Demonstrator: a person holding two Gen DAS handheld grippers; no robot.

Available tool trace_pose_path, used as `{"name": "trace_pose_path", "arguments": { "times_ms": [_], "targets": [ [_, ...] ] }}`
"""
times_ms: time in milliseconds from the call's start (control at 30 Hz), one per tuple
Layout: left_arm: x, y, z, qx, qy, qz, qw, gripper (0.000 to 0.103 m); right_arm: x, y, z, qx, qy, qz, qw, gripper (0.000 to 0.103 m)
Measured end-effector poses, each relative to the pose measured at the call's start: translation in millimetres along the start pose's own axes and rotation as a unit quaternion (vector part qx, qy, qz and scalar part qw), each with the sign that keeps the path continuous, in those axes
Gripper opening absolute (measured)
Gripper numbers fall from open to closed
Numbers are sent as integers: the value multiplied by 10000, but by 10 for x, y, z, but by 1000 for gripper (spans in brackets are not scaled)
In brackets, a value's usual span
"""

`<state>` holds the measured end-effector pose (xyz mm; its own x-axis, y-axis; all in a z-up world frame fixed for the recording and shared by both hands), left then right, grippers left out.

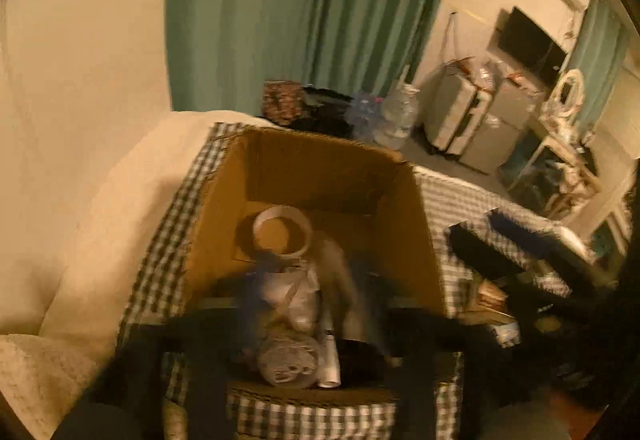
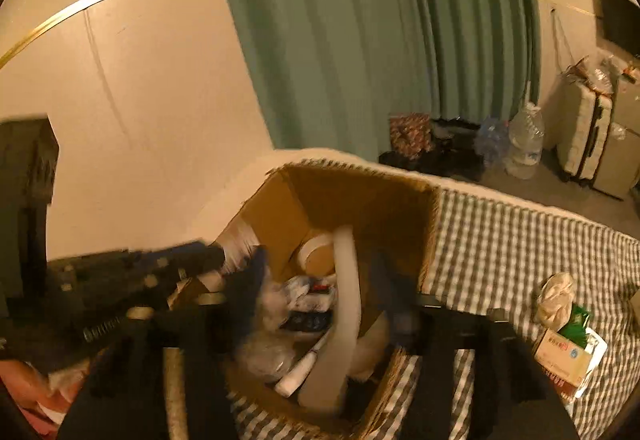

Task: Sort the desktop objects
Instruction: 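Carry the sachet and white strip into the cardboard box and release both, then return both grippers to the bed toward the tissue pack and amoxicillin box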

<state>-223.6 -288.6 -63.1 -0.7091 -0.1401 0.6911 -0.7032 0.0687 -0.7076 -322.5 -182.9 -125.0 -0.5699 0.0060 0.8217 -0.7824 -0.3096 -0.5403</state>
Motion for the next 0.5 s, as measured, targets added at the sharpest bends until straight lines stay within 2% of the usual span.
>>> {"name": "trace_pose_path", "arguments": {
  "times_ms": [33,133,233,367,500],
  "targets": [
    [-29,7,40,214,-81,-56,9997,90,10,-28,-21,-51,2,-62,10000,68],
    [-131,-6,39,87,-299,-47,9995,92,10,-159,-194,-182,155,-208,9995,69],
    [-199,-47,-71,96,-274,11,9996,92,-23,-373,-403,-315,379,-312,9983,69],
    [-208,-220,-413,113,45,-42,9999,93,-48,-804,-682,-538,592,-494,9956,69],
    [-292,-483,-836,19,141,-182,9997,103,-82,-1293,-896,-766,681,-764,9918,70]
  ]
}}
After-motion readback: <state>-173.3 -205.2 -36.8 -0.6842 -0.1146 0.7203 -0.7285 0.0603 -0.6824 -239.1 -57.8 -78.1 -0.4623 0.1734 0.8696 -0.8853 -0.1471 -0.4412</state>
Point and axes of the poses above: each gripper's, at about its wrist camera, not at the fingertips, and y roughly the way its jaws point, z to its left, x to its top, the point moved 4 cm from there along y, roughly the way its jaws point, and after that the axes turned 2 degrees about -z, right-handed, at the moved point
